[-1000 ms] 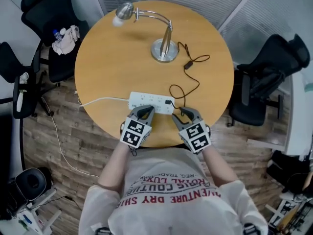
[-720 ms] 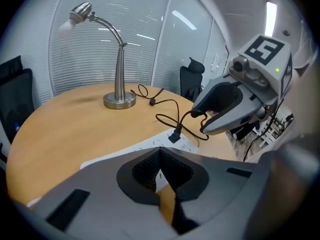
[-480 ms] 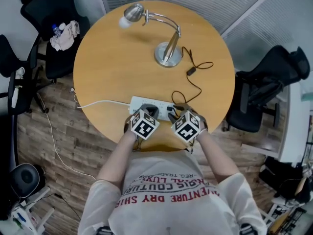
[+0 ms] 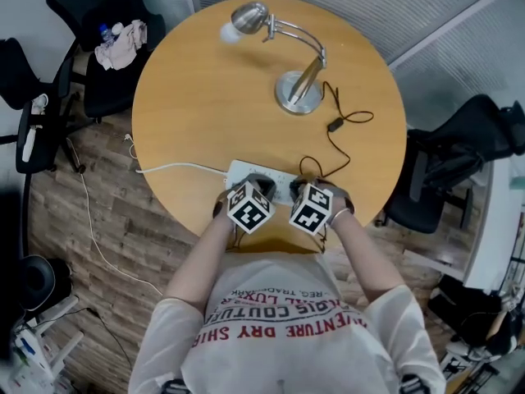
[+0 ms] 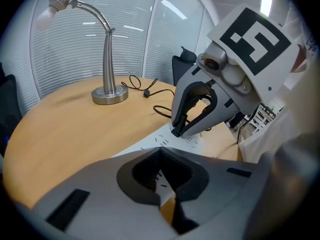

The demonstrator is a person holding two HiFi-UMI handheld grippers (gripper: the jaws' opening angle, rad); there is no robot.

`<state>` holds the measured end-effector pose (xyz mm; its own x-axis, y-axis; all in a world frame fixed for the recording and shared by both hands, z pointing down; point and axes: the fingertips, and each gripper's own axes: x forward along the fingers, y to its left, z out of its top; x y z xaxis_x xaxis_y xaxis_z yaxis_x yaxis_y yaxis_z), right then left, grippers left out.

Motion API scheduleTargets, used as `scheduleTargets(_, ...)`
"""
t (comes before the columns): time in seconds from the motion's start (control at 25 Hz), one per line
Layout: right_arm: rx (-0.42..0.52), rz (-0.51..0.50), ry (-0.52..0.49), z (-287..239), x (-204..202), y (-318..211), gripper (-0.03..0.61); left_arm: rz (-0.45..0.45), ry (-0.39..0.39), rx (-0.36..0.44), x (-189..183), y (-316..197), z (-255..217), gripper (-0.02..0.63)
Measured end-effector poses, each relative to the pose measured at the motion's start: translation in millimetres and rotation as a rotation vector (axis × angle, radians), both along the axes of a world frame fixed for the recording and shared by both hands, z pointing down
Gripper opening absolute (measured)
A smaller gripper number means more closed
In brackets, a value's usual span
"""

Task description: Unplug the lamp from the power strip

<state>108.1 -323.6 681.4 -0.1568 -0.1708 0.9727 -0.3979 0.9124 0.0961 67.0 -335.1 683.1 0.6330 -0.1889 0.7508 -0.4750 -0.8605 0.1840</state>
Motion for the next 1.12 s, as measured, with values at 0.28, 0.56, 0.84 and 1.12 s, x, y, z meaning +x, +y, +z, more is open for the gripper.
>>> scheduleTargets(0.28, -0.031, -0.049, -0.032, -1, -3, 0, 0.078, 0.015, -0.012, 0.051, -2, 1, 1, 0.028)
scheduleTargets(0.56, -0.047, -0.074, -0.031, -3, -3, 1, 0.075, 0.005, -0.010, 0.041, -2, 0, 0, 0.028)
scheduleTargets(0.84, -0.025, -0.079, -0.045, -10, -2, -2, 0.071, -0.008, -0.007, 0.043, -1, -3, -1, 0.028)
scheduleTargets(1.12, -0.023, -0.060, -0.070, -27, -6, 2, 0.071, -0.023, -0.005, -0.024, 2, -4, 0, 0.028)
